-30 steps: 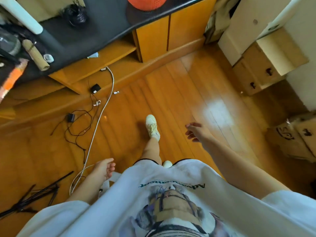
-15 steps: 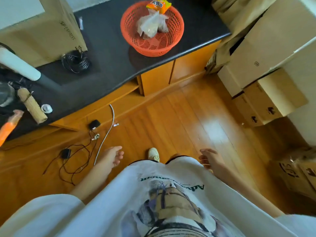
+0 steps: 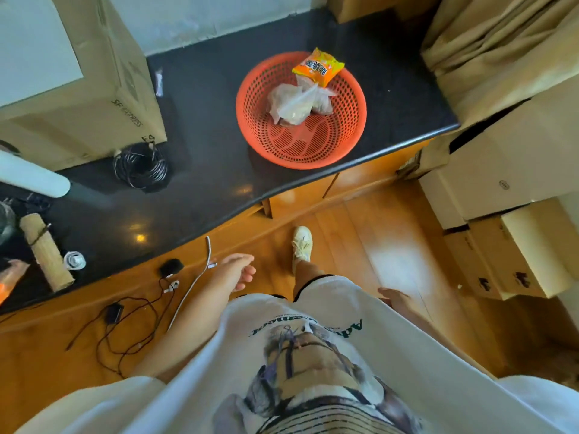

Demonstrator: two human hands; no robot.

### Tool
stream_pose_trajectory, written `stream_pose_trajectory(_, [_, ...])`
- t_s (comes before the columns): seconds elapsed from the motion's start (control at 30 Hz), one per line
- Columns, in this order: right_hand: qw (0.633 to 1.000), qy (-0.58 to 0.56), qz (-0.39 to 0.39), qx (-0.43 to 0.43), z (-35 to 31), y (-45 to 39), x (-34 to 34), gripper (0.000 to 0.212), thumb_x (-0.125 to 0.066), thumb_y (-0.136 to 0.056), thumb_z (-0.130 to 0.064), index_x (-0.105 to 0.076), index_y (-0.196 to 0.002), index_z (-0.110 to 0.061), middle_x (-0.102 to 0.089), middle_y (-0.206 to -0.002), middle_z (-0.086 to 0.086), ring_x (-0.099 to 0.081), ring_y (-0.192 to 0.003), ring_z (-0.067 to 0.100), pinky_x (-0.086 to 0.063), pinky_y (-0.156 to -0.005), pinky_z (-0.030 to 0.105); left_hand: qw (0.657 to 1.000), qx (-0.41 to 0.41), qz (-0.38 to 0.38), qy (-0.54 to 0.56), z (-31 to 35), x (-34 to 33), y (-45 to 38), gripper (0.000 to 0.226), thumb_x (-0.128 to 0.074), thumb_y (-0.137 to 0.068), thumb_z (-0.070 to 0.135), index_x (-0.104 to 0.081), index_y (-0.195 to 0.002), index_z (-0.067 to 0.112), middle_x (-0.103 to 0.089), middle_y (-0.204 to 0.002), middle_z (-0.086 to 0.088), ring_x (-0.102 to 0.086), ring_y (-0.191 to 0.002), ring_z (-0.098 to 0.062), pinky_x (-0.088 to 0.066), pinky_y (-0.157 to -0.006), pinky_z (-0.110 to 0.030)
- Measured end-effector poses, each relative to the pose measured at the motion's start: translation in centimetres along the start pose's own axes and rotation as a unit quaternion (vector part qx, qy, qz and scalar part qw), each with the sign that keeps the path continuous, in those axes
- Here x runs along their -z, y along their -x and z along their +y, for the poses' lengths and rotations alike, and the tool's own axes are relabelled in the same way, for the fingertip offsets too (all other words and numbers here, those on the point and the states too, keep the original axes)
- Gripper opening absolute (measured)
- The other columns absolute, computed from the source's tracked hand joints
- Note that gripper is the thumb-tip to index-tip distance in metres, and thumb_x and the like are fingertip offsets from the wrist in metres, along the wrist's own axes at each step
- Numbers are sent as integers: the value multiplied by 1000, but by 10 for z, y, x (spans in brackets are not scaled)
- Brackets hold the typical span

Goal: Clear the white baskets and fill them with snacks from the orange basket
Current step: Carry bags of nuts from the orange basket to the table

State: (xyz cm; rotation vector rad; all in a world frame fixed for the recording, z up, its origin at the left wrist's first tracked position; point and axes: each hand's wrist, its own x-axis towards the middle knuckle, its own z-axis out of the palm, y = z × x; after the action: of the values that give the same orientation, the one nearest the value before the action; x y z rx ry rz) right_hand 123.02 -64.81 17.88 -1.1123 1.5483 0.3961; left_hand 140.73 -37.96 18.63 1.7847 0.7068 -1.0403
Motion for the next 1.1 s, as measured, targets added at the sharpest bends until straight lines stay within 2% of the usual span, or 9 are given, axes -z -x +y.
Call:
stream_pose_trajectory(0.07, [1000,8,3,5,-52,-11,-12,11,-55,-89,-12,-60,-95,-4,-62,-41,3,-54,-44,23,-39,-52,27,999,20,39,22,24,6,-17,17,-54,-91,18,-59,-75,18,-58,-66,-2,-49,-56,-14,-35,-50,-23])
stream_pose_trajectory(0.13, [1000,9,-3,10,-104,-18,-25,9,-53,-89,-10,-59,-93,-4,-56,-33,1,-51,-29,15,-39,-47,25,995,40,77,46,46,15,-31,21,-55,-91,21,-59,-71,16,-58,-67,-3,-50,-58,-15,-37,-52,-25])
stream_pose_trajectory(0.33, [992,56,-50,100,-239,-33,-72,10,-49,-92,-14,-56,-98,-11,-56,-69,7,-50,-56,16,-39,-51,24,974,113,126,153,105,30,-66,20,-58,-90,23,-60,-76,8,-57,-69,-8,-47,-57,-16,-37,-52,-26])
stream_pose_trajectory(0.53, [977,98,-85,167,-325,-72,-132,13,-50,-88,-4,-55,-95,-13,-52,-67,5,-49,-55,15,-43,-44,21,990,-38,97,97,197,7,-97,13,-48,-94,16,-60,-90,18,-62,-79,-4,-59,-75,-16,-47,-65,-26])
stream_pose_trajectory(0.67, [960,187,-50,204,-351,-115,-169,38,-60,-84,-15,-49,-120,-12,-58,-105,9,-55,-85,23,-48,-82,38,978,-190,28,-76,248,-17,-134,18,-46,-94,14,-58,-93,27,-62,-88,7,-59,-84,-10,-46,-73,-23])
stream_pose_trajectory(0.73, [939,223,-12,262,-358,-134,-183,60,-64,-80,-14,-40,-134,-11,-51,-128,12,-52,-109,26,-41,-93,36,939,-274,30,-207,274,-25,-161,24,-45,-93,10,-57,-109,24,-60,-99,8,-58,-95,-12,-46,-84,-28])
stream_pose_trajectory(0.83, [901,244,31,357,-366,-158,-200,76,-67,-74,-9,-31,-140,-7,-38,-140,14,-35,-129,26,-31,-104,34,842,-385,50,-374,315,-36,-204,46,-45,-87,-2,-48,-128,18,-52,-128,-2,-51,-117,-20,-43,-97,-39])
stream_pose_trajectory(0.97, [878,223,65,419,-371,-182,-215,81,-67,-72,-4,-27,-142,-8,-34,-143,13,-30,-132,22,-24,-102,23,681,-453,51,-574,365,-51,-245,68,-48,-80,-8,-33,-140,19,-33,-146,-2,-39,-129,-27,-41,-98,-43])
stream_pose_trajectory(1.1, [862,190,79,464,-371,-197,-223,78,-68,-69,0,-34,-139,-9,-39,-138,13,-34,-125,19,-21,-93,11,556,-485,18,-675,399,-59,-267,80,-54,-75,-7,-25,-145,20,-28,-149,-3,-33,-132,-27,-42,-98,-42])
